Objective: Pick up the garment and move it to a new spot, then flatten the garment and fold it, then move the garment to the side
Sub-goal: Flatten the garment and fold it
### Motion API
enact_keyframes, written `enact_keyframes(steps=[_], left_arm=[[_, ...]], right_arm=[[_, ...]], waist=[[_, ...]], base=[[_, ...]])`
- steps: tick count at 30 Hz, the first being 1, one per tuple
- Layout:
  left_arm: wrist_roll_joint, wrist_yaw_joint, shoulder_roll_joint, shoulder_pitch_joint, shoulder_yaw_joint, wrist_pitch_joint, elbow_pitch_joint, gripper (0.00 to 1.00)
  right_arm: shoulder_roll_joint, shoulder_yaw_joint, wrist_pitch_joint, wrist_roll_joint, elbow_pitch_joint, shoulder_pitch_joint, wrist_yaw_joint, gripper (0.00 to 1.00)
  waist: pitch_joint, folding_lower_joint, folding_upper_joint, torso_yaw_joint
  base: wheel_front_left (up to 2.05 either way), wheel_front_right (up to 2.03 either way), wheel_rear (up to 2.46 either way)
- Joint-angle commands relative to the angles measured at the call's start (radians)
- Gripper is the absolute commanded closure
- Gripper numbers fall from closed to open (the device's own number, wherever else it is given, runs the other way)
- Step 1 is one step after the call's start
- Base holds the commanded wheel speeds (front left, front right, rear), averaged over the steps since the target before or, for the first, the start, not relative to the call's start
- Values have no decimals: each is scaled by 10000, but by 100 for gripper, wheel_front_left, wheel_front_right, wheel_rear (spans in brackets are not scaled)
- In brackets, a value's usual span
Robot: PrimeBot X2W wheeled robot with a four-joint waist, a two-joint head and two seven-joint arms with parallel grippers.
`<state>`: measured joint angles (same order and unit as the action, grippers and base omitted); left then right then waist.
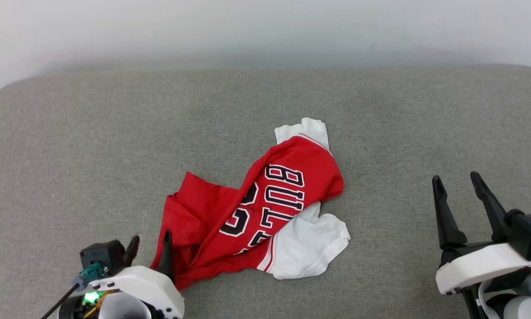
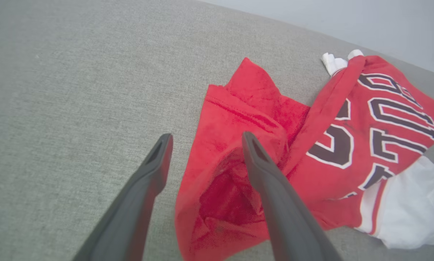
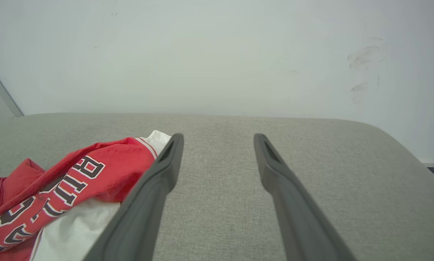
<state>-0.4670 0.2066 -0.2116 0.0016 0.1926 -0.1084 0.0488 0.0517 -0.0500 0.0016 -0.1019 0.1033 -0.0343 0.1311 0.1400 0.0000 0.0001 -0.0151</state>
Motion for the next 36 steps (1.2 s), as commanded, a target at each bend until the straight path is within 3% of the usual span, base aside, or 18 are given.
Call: enact_keyframes(steps=[1,6,10,21,34,35,36], left_arm=[[136,14,-16,-171,0,296,-152,0],[474,-116,-114,-460,116,925,-598,0],[558,-396,-213,-1016,433,630,-940,0],[-46,-2025,-228,-4050,1886,-2343,76,0],[-433,-2585,-677,-5371,2382,-4740,2294,0],[-463,-2612,-695,-5434,2406,-4842,2359,18],[-482,-2662,-699,-5501,2425,-4896,2379,56]], right_arm=[[-20,-8,42,1,12,125,-7,0],[-20,-3,38,-54,54,151,-7,0],[-20,-30,58,-85,102,170,-7,0],[-20,139,-105,-281,21,-168,-7,0],[-20,196,-569,-626,-504,-550,-7,0],[-20,192,-599,-643,-550,-569,-7,0],[-20,187,-620,-657,-576,-600,-7,0]], waist=[[-99,0,-1,-58],[-269,0,-1,-215],[-278,0,-1,-334],[504,0,-1,-1080],[1429,0,-1,-1669],[1457,0,-1,-1669],[1499,0,-1,-1661]], base=[[0,0,0],[0,0,0],[0,0,0],[0,0,0],[0,0,0],[0,0,0],[0,0,0]])
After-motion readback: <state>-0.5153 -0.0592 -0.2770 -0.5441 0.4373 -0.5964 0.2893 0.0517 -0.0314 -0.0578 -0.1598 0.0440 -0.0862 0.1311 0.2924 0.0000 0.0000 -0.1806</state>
